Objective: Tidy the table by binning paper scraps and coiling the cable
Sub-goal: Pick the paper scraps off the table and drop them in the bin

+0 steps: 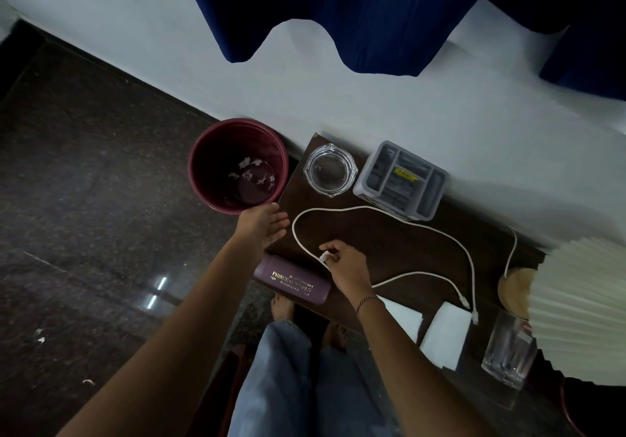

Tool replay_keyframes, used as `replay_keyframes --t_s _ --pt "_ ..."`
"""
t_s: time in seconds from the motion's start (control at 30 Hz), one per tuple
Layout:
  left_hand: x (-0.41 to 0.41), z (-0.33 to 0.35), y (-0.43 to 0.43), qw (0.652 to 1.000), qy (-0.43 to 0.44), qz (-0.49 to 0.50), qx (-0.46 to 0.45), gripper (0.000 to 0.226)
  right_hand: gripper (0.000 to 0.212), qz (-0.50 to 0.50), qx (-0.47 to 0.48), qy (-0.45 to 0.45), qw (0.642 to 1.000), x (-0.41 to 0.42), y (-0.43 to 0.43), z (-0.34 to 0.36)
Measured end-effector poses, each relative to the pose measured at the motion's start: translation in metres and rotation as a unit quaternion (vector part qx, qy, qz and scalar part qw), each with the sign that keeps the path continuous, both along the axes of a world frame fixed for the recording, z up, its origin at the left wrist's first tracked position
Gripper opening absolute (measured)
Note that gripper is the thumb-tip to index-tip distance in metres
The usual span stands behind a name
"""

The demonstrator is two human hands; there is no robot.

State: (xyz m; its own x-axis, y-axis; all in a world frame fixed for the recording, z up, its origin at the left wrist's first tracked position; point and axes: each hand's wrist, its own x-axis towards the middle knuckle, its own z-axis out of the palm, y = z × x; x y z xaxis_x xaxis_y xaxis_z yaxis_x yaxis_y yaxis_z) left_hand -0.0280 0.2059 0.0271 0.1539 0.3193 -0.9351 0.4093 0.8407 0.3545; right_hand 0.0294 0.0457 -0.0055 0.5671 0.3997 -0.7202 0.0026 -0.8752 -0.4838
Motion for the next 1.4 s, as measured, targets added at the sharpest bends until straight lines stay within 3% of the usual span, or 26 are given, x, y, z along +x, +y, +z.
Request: replay_keyframes --t_s 0.2,0.47,0.6,0.73,0.9,1.1,1.23,1.4 --pt "-0.007 -0.006 -0.025 0.999 0.020 -0.010 -0.026 0.034 0.028 0.050 -0.014 -0.012 0.999 -0.001 0.001 -0.002" --pt "-0.008 -0.005 -0.045 0.999 0.020 -0.022 -0.034 0.032 0.022 0.022 0.007 -0.068 0.997 0.001 0.003 0.003" --pt "-0.005 -0.001 -0.047 0.999 0.000 -0.027 -0.039 0.032 0.017 -0.104 0.087 -0.001 0.991 0.003 0.011 0.012" --pt "-0.005 0.006 -0.051 0.999 -0.039 -0.022 -0.028 0.033 0.031 -0.274 0.151 0.099 0.945 0.003 0.021 0.020" --pt "-0.005 0.009 -0.054 0.998 -0.067 0.006 -0.017 0.031 0.039 -0.334 0.176 0.096 0.921 0.002 0.027 0.022" --pt "-0.005 0.007 -0.052 0.997 -0.078 0.022 0.004 0.023 0.032 -0.235 0.181 0.007 0.955 0.001 0.031 0.027" --pt "-0.010 -0.001 -0.042 0.997 -0.045 0.061 0.022 0.019 0.030 -0.144 0.194 0.027 0.970 -0.002 0.035 0.029" --pt "-0.008 -0.001 -0.020 0.979 0.001 0.164 0.122 0.025 0.029 -0.187 0.226 0.068 0.954 -0.007 0.038 0.030"
